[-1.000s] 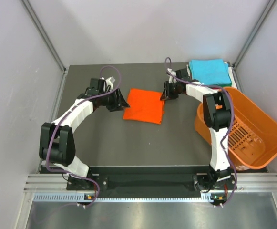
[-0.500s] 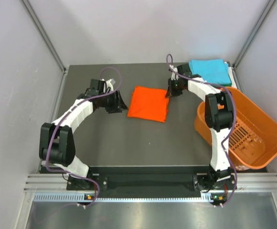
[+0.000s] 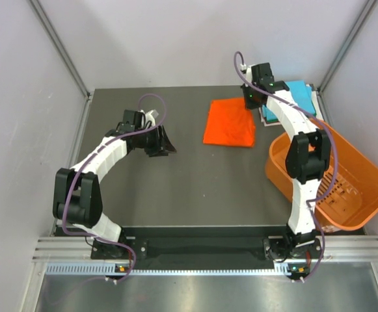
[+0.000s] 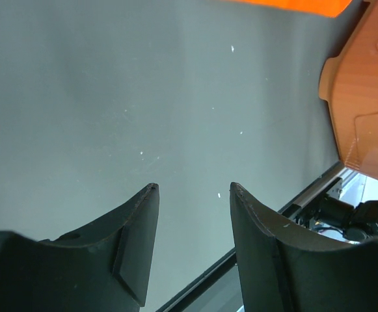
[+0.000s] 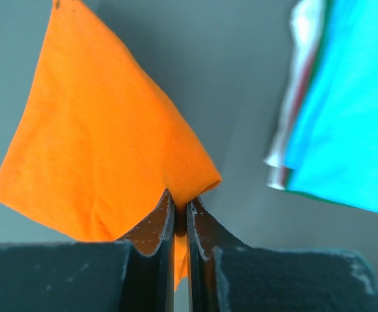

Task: Fold and stack the t-shirts
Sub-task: Neatly place the folded tshirt to the corner

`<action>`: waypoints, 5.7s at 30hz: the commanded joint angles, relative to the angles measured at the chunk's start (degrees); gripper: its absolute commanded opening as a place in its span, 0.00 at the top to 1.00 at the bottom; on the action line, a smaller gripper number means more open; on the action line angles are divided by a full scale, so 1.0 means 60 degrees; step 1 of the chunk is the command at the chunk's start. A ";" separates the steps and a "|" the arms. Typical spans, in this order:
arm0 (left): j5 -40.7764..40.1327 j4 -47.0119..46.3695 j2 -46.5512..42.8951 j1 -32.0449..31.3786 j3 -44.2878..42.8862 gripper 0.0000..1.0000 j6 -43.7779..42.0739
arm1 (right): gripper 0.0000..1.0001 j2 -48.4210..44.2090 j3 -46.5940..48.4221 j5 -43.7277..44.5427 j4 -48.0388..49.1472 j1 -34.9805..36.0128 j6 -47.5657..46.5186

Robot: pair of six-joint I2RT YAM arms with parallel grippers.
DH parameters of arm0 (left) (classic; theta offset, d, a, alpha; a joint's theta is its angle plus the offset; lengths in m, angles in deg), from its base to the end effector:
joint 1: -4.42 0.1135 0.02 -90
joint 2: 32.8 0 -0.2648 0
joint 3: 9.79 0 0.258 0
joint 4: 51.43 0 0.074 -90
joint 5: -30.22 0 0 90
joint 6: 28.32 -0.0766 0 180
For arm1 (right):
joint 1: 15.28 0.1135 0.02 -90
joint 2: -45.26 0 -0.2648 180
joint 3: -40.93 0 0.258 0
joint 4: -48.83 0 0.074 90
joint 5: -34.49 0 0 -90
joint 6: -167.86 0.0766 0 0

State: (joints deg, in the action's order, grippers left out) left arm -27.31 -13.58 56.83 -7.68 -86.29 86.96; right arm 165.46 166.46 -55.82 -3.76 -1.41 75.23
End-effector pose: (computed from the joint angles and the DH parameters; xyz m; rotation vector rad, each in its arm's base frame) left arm 0.3403 -0.1150 0.2120 -0.0307 2.5170 -0.9750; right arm 0.4973 0.1232 0.2557 -0.3466 2.3727 0.0983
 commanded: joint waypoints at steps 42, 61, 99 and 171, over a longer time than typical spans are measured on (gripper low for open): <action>0.0594 -0.0449 -0.0201 0.0053 0.0034 0.48 0.0006 | 1.00 0.0444 0.2869 -0.0588 0.1571 -0.3527 -0.2505; 0.0594 -0.0464 -0.0274 0.0053 0.0137 0.48 -0.0009 | 1.00 -0.2222 0.0802 -0.1076 0.1428 -0.3029 -0.3208; 0.0155 -0.0215 0.0312 0.0053 -0.0186 0.48 -0.0199 | 1.00 -0.0883 0.0704 -0.3443 0.3976 -0.3559 -0.4349; 0.0770 -0.0566 0.0575 0.0039 -0.0127 0.48 0.0108 | 1.00 -0.1577 0.0495 -0.1911 0.2085 -0.3600 -0.3355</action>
State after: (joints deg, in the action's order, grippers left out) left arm -24.19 -14.45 61.77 -7.68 -86.48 87.31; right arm 154.05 166.11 -69.97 11.37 -22.57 54.53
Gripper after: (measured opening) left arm 0.525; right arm 0.037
